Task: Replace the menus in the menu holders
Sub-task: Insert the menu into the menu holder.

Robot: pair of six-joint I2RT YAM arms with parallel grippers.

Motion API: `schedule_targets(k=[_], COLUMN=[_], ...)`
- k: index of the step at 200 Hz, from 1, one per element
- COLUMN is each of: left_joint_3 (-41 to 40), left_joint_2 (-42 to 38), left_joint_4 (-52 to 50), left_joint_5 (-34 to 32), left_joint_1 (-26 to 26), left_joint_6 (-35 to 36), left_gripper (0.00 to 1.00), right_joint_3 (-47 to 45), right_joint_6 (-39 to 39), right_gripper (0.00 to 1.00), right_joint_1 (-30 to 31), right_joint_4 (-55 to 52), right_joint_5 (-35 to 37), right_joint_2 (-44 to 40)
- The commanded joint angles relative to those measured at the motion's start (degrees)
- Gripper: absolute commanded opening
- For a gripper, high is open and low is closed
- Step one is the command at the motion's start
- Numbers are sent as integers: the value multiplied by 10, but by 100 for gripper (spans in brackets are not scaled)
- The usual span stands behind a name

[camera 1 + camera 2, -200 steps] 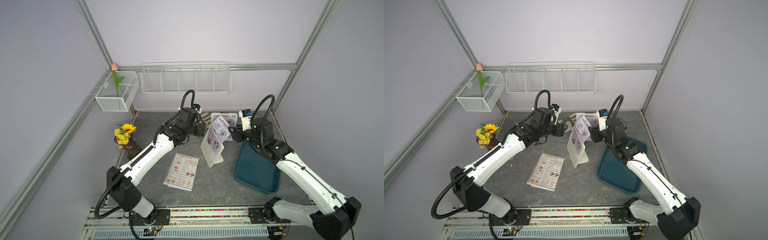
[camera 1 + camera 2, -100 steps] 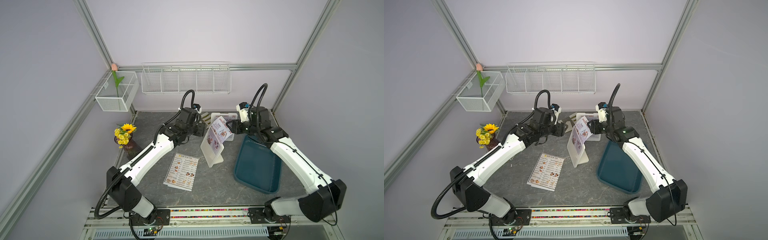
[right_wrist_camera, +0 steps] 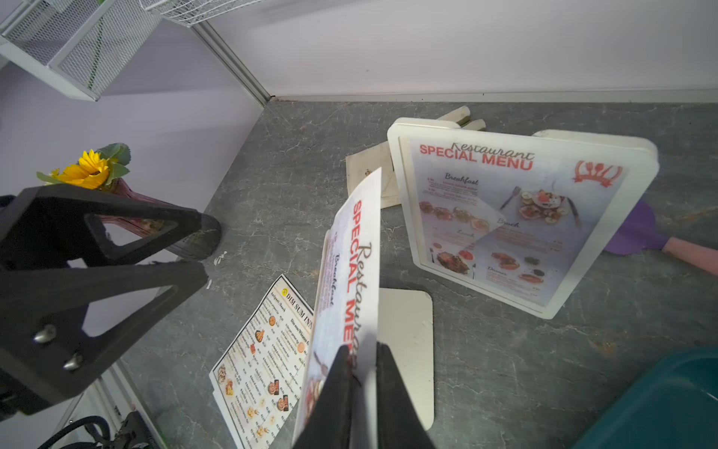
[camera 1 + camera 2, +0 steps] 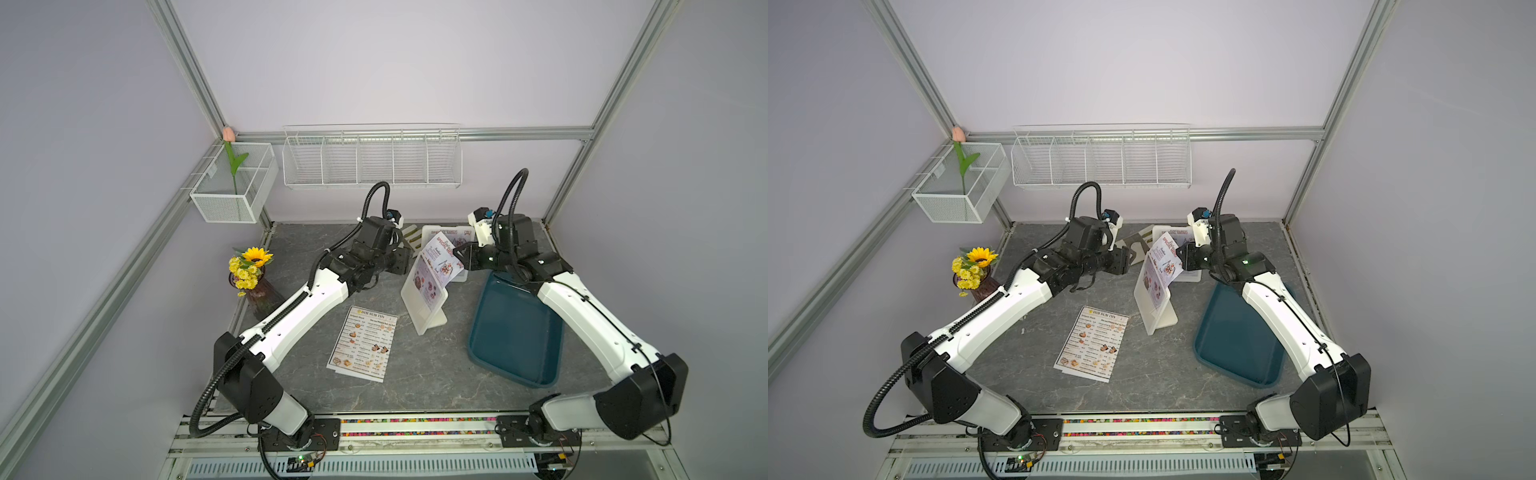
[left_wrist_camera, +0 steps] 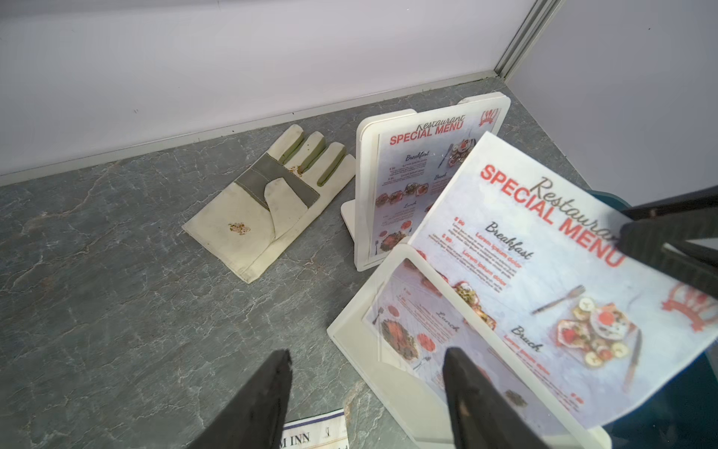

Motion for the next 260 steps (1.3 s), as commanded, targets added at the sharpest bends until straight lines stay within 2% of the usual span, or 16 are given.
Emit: schedule_targets(k=[1,64,150,190,260], left_joint_3=[-8,-12,-21,-27,-30], left_joint_2=[-8,-11,-16,-22,-29], left_joint_4=[10,10,19,22,17], left_joint_5=[-3,-7,-6,-9,-16], left_joint_1=[2,2,2,2,2], left_joint_6=[-7,-7,-11,-14,-10], left_gripper=[65,65,65,65,65], right_joint_3=[2,-21,-34,1,55], right_joint_6=[-6,-1,-2,-18,-41], right_gripper=[14,15,18,23,19], right_joint_1=[14,48,85,77,62], right_joint_4=[-12,-12,-37,-61,-72], right_joint_5=[3,5,3,27,23], right_joint_2=[-15,-26,2,0,55])
